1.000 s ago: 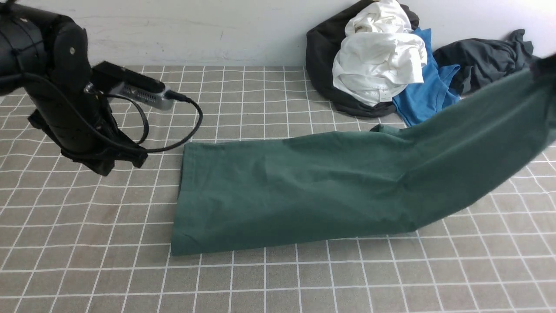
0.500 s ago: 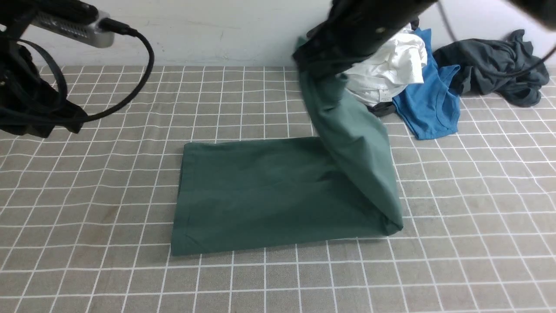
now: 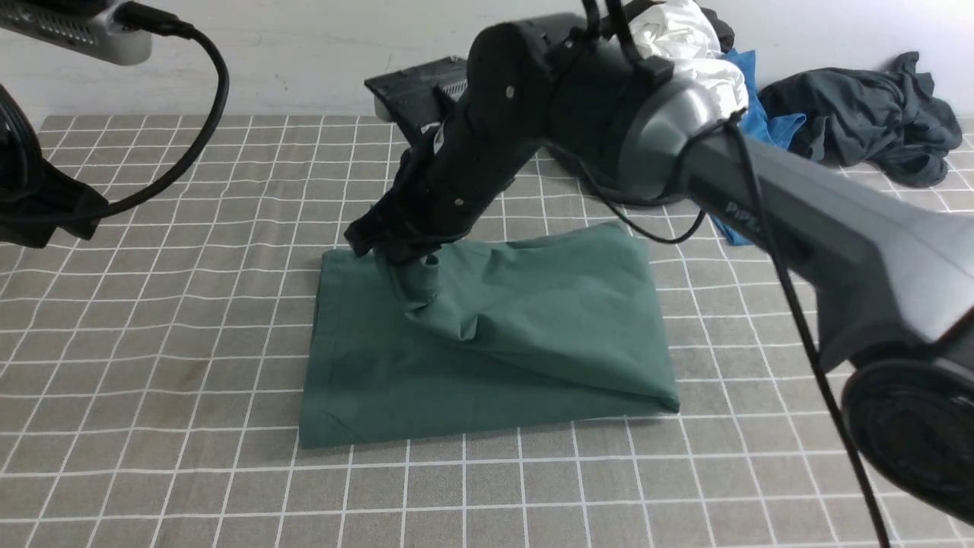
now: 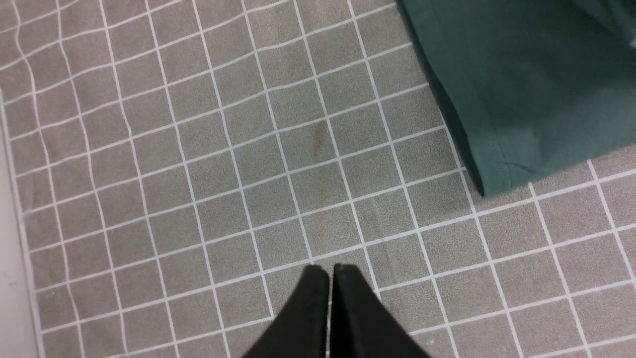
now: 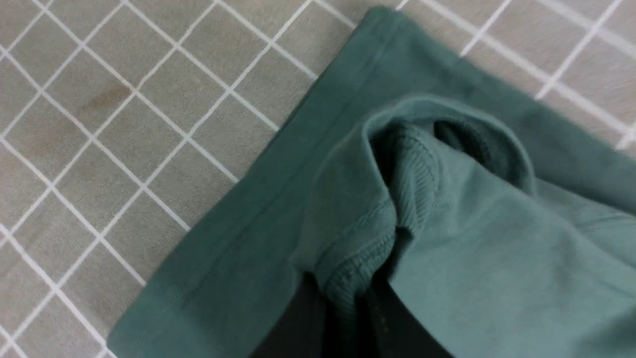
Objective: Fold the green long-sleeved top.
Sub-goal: Use the right arm to drag the right edge of the fabric to the left and folds it over the left edge
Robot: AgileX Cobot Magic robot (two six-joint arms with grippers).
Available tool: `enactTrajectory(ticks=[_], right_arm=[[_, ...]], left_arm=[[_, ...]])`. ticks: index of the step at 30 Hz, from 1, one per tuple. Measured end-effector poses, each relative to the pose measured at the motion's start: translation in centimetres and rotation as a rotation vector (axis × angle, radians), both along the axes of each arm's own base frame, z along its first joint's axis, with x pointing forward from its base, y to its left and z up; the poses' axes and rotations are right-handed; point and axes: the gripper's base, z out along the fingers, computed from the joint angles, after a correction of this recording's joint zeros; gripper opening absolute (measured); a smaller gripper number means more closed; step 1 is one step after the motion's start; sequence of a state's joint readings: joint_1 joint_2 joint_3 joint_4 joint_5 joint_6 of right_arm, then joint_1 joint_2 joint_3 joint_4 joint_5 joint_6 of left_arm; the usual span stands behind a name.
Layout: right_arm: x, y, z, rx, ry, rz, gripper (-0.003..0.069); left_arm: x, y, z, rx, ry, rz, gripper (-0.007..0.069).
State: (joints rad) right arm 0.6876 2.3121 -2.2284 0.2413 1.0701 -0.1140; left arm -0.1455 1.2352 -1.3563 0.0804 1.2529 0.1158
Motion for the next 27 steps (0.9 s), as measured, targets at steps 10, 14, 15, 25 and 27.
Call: enactTrajectory(ticks=[10, 14, 15, 25, 27], right_arm=[[0.0, 1.8, -1.4, 0.117, 0.083, 0.003, 0.0288], [0.1, 1.5, 0.4, 0.087, 0.029, 0.033, 0.0384], [0.2, 0.9, 1.0, 0.023, -0.003, 0.04, 0.0405], [1.0, 0.6, -3.4, -0.127, 0.088, 0.016, 0.0248], [0.6, 1.3, -4.7, -0.118, 0.127, 0.039, 0.0205]], left_arm=[[-0.1, -0.5, 0.0, -0.038, 0.008, -0.034, -0.0008], [-0.1, -0.7, 0.0, -0.054, 0.011, -0.057, -0.0008], [-0.1, -0.7, 0.0, -0.056, 0.011, -0.064, -0.0008], [-0.1, -0.8, 0.0, -0.065, 0.012, -0.071, -0.0008], [-0.1, -0.8, 0.0, -0.065, 0.012, -0.071, -0.0008]])
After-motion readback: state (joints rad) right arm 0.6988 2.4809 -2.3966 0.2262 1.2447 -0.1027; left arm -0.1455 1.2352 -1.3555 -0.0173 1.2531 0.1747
